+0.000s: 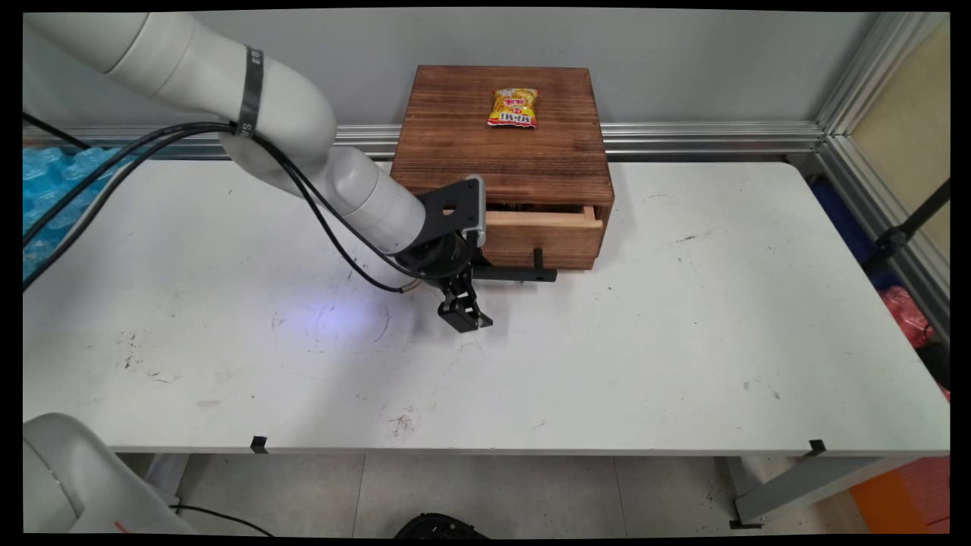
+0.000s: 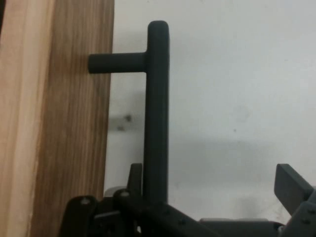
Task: Open the drawer
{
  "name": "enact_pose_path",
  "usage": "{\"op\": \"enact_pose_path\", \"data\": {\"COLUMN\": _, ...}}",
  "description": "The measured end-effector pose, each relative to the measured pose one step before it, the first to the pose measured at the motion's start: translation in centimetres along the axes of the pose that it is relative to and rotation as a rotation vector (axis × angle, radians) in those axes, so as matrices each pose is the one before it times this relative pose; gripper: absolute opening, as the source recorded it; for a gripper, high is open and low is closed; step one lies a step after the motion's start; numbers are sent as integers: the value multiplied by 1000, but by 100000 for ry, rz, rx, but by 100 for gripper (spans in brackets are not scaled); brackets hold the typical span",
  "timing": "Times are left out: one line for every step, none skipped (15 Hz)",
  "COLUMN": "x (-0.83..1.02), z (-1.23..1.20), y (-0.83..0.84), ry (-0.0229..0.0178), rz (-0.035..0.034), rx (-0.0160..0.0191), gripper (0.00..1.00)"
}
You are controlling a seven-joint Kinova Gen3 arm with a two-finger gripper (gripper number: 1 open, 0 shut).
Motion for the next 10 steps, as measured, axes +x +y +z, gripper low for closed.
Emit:
{"op": "enact_pose_path", "data": {"x": 45, "z": -73, "y": 298, "ry": 13, "rz": -129, "rx": -484, "gripper": 100}}
{"op": "enact_pose_path", "data": {"x": 40, "z": -79, "y": 309, "ry": -9, "rz": -77, "rx": -513, "gripper": 100}}
{"op": "enact_pose_path", "data": {"x": 33, "z": -76, "y": 282, "ry": -3, "rz": -104, "rx": -473, "gripper": 100}}
{"op": "enact_pose_path", "data": {"x": 34, "z": -94, "y": 349, "ry": -24, "rz": -102, "rx": -585, "gripper": 100}}
{"op": "enact_pose_path", "data": {"x": 29, "z": -98, "y": 350, "ry": -21, "rz": -106, "rx": -604, "gripper": 100}}
{"op": "enact_pose_path", "data": {"x": 29, "z": -96, "y": 322, "ry": -24, "rz": -92, "rx": -547, "gripper": 100}}
{"op": "enact_pose_path", "data": {"x": 27, "z": -100, "y": 320, "ry": -20, "rz": -87, "rx": -526, "gripper": 100}}
{"op": "enact_pose_path", "data": {"x": 15, "z": -89, "y": 276, "ry": -34, "rz": -78, "rx": -460, "gripper": 100}}
{"op": "enact_pose_path", "data": {"x": 21, "z": -106, "y": 334, "ry": -42, "rz": -114, "rx": -551, "gripper": 100}}
{"op": "enact_pose_path", "data": {"x": 30, "z": -121, "y": 389, "ry": -61, "rz": -118, "rx": -653, "gripper": 100}}
